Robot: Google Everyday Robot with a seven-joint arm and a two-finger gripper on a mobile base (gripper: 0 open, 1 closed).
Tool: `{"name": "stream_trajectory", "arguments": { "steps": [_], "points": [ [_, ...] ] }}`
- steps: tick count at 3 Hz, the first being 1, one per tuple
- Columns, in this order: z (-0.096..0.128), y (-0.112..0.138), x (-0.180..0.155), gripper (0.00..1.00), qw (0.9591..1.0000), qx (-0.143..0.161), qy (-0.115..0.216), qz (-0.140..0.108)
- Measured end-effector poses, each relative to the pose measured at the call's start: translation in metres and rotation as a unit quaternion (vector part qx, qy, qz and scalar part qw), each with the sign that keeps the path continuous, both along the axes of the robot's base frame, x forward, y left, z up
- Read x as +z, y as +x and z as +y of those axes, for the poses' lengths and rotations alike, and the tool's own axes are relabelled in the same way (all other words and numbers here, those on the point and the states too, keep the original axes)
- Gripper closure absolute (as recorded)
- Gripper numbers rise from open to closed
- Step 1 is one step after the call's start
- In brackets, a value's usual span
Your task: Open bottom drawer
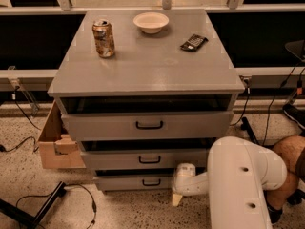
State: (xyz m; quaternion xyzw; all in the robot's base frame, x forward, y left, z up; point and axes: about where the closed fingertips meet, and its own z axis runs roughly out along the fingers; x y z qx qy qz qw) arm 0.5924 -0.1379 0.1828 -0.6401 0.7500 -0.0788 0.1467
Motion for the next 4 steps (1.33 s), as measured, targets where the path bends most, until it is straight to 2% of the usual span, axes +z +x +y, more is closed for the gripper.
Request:
{"name": "stream_trajectory", "arguments": {
  "steps": [1, 2, 3, 4],
  "points": [
    [0.002, 0.005, -0.011, 0.25, 1.0, 0.0, -0.003, 0.006],
    [-0.001, -0.001, -0.02, 0.48, 0.9997, -0.005, -0.008, 0.022],
    [-0.008, -0.011, -0.017, 0.72, 0.9994, -0.017, -0.01, 0.028],
    [-0.008, -0.011, -0.008, 1.0, 0.9994, -0.017, -0.01, 0.028]
  ]
}}
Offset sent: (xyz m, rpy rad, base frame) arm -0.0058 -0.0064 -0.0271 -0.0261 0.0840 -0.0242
